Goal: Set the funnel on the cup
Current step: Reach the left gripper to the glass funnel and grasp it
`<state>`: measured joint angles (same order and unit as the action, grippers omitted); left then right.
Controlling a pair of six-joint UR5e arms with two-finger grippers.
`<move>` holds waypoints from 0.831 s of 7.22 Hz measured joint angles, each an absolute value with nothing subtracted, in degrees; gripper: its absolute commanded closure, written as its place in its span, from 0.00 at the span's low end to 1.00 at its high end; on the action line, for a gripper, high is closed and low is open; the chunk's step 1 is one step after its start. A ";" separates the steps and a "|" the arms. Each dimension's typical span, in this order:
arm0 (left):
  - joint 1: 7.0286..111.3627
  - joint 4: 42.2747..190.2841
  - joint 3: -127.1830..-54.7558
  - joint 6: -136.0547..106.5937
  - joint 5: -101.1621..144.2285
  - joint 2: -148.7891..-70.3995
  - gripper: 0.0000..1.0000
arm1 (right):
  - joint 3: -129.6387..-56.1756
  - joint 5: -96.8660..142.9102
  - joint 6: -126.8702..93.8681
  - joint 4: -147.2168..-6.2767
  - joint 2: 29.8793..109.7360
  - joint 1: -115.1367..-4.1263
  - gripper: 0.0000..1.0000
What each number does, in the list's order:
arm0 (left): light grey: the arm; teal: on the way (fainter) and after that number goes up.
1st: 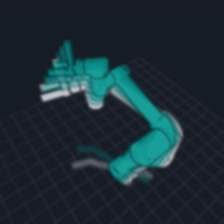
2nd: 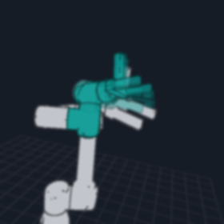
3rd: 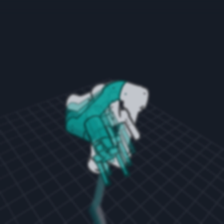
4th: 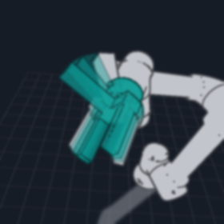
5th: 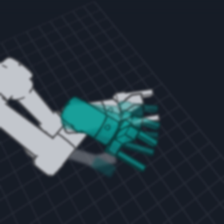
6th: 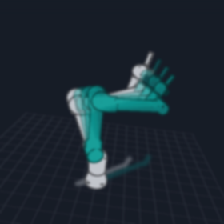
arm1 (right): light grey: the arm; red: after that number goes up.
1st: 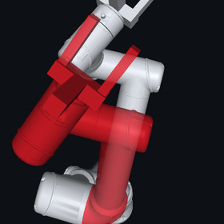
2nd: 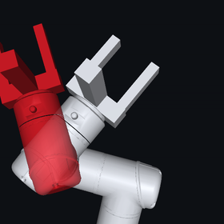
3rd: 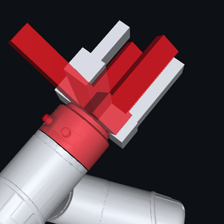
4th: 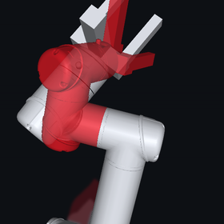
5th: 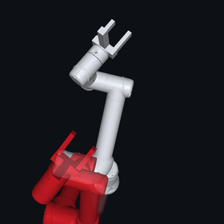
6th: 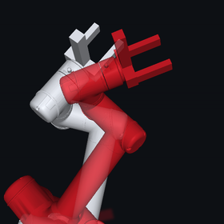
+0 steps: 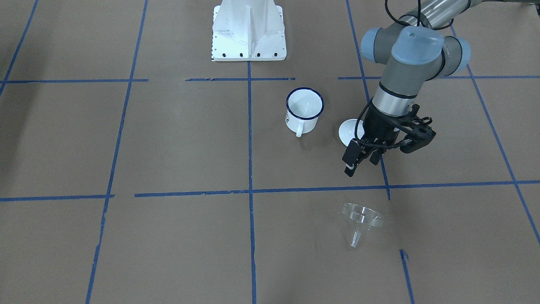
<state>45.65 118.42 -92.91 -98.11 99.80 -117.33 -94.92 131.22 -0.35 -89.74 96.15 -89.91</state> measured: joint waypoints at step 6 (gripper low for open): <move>42.99 131.52 -73.80 -110.57 85.55 -124.27 0.64 | -94.92 131.22 -0.35 -89.74 96.15 -89.91 0.00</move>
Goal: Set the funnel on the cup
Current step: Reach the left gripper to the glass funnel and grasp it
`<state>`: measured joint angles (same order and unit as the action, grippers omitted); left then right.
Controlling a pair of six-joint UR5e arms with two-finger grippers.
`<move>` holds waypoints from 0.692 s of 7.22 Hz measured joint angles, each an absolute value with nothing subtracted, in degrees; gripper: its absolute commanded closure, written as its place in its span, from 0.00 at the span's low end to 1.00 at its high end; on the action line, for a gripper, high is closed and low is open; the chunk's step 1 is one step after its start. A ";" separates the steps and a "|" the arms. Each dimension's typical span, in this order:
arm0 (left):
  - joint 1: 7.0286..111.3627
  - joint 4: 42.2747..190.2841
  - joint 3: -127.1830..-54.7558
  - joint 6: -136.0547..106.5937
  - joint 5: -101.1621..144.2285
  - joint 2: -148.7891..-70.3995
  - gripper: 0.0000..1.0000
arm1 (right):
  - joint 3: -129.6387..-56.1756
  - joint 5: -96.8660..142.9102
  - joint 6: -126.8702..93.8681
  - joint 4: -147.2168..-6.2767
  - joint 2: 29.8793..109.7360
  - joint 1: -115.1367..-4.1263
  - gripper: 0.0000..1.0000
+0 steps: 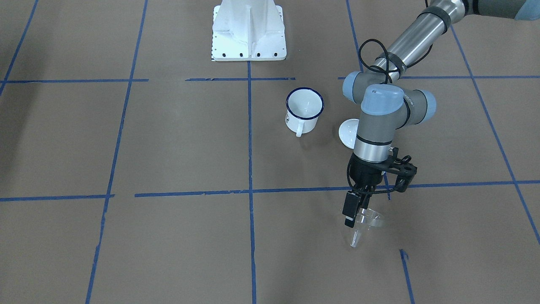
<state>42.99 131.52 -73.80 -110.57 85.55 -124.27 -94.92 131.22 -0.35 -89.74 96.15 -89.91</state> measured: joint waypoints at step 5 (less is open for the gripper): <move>44.93 136.02 -74.38 -109.82 86.45 -124.76 1.00 | -94.92 131.22 -0.35 -89.74 96.15 -89.91 0.00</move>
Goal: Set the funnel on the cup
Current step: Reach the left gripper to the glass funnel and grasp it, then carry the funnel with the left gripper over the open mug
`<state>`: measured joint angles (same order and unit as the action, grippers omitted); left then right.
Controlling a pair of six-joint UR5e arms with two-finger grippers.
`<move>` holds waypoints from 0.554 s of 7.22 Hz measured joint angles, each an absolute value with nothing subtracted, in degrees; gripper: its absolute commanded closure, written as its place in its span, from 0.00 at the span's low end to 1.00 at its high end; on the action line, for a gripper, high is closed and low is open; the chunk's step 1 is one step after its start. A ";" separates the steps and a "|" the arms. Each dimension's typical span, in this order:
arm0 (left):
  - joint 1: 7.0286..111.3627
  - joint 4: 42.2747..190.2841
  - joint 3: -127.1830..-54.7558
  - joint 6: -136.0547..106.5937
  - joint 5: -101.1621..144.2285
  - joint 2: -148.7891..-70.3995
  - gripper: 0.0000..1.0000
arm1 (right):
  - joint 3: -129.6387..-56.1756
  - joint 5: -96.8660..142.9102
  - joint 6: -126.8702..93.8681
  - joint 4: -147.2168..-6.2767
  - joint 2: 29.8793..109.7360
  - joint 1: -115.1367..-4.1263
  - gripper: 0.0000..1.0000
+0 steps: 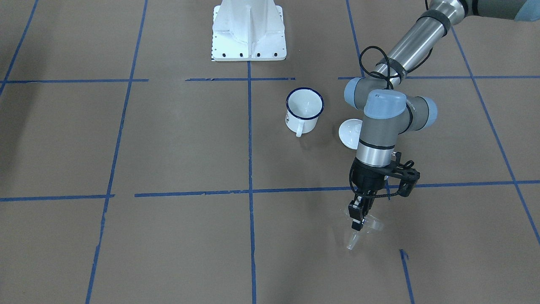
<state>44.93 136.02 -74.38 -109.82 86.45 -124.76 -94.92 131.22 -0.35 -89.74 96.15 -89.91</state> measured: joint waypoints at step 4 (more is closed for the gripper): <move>55.21 128.14 -94.95 -104.98 107.32 -117.77 1.00 | -94.92 131.22 -0.35 -89.74 96.15 -89.91 0.00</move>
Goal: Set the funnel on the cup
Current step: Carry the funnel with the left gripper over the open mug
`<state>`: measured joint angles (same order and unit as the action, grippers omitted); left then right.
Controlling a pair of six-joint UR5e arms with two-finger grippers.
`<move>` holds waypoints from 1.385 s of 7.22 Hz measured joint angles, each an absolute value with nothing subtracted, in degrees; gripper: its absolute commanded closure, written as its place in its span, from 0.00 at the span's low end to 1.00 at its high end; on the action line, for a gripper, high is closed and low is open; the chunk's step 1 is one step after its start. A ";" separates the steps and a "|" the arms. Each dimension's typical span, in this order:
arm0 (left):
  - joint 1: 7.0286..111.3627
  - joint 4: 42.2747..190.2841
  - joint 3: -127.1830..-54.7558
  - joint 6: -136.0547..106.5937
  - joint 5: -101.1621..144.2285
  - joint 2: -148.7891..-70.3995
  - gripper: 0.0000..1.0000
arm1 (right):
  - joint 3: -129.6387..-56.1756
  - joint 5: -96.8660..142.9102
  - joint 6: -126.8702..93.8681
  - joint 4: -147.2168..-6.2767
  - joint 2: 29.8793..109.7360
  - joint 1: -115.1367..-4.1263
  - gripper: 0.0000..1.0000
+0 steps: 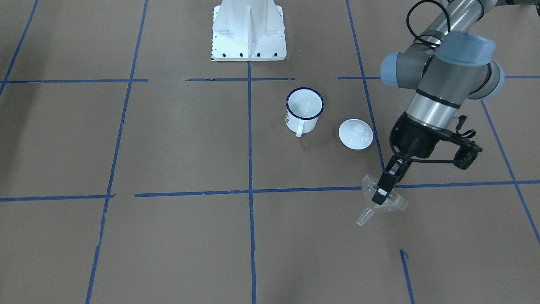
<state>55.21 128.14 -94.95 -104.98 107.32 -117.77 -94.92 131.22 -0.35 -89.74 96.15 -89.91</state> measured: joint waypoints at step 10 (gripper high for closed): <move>25.25 51.76 -119.55 -85.17 88.55 -134.55 1.00 | -94.92 131.22 -0.35 -89.74 96.15 -89.91 0.00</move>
